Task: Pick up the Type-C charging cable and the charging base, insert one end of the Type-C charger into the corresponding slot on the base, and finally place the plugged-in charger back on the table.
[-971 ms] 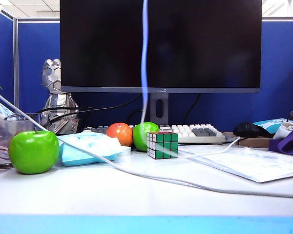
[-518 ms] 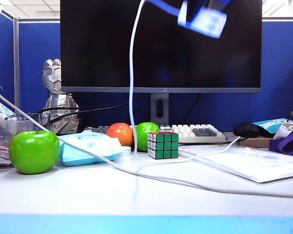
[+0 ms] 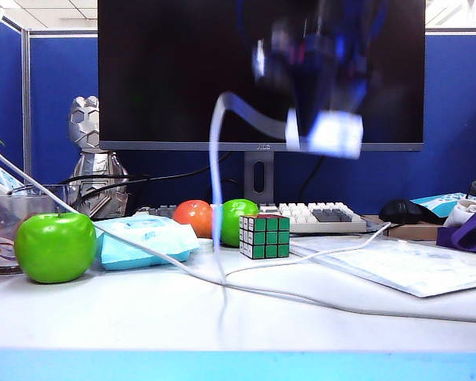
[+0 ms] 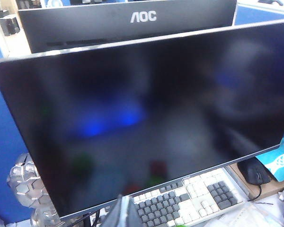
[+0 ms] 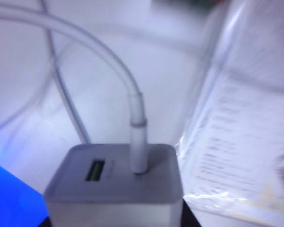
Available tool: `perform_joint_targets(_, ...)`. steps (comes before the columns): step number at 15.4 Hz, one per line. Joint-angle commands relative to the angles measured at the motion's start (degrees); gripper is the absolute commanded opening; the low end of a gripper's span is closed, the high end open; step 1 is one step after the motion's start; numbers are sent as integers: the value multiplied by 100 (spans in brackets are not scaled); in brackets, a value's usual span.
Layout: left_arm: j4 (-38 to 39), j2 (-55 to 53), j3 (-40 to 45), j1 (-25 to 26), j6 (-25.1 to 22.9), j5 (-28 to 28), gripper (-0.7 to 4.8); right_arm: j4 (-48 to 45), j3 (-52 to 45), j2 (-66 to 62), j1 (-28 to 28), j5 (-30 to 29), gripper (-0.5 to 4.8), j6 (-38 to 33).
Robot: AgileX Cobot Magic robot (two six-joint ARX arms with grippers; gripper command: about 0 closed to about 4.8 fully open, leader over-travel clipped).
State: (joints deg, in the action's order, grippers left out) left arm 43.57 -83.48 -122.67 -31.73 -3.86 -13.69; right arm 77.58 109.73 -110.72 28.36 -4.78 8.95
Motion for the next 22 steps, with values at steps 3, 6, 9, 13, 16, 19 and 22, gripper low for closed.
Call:
perform_joint_targets(3,-35,31,-17,0,-46,-22,-6,-74,-221,-813,31,-404,-1,-15)
perform_joint_targets(6,-35,31,-17,0,-46,-22,-6,-221,-275,-1113,33,-588,-1,-20)
perform_joint_targets(9,-33,33,-15,0,-46,-22,-6,-402,-280,-1405,35,-590,-1,-17)
perform_joint_targets(13,44,31,-15,0,-48,-24,-6,-553,-310,-1578,35,-693,187,-20)
perform_joint_targets(16,92,33,-15,0,-48,-22,-6,-516,-295,-1565,33,-691,375,-118)
perform_joint_targets(19,98,37,-15,0,-48,-22,-6,-428,-286,-1554,35,-695,422,-170)
perform_joint_targets(22,90,155,-15,0,-44,-26,-6,-52,295,-1344,33,-695,422,-175)
